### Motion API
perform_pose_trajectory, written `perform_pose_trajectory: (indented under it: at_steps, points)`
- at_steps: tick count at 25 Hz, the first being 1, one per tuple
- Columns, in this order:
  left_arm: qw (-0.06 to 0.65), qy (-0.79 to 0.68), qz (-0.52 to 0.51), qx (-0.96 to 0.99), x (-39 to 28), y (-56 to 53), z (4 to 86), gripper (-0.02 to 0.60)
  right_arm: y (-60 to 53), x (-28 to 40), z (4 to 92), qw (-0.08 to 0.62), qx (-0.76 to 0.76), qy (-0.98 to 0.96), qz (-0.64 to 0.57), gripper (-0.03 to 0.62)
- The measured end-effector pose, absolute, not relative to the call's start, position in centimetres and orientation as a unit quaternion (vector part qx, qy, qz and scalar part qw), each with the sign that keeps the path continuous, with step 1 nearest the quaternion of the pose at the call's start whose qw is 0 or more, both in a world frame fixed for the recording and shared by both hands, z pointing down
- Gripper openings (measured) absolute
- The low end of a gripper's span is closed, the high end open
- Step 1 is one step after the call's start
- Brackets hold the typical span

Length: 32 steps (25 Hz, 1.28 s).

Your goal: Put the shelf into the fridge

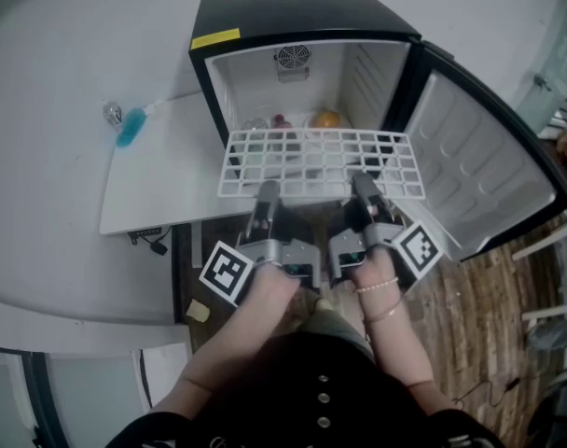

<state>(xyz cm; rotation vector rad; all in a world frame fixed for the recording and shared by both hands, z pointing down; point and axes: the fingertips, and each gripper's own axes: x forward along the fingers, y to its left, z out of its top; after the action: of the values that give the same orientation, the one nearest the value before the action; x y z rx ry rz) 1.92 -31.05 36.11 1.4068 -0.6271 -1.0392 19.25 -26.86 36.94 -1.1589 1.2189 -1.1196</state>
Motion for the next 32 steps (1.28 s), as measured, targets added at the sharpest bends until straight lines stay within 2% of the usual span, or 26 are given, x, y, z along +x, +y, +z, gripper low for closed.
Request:
perform_pose_trajectory:
  at_steps: [12, 32]
  points:
    - [0.590, -0.276, -0.475, 0.591, 1.4, -31.0, 36.2, 0.032, -28.1, 19.0, 36.6, 0.506, -0.469, 0.538, -0.485, 0.035]
    - [0.558, -0.308, -0.506, 0.582, 5.2, -37.7, 35.8, 0.032, -37.0, 23.1, 37.1, 0.483, -0.433, 0.557, -0.518, 0.035]
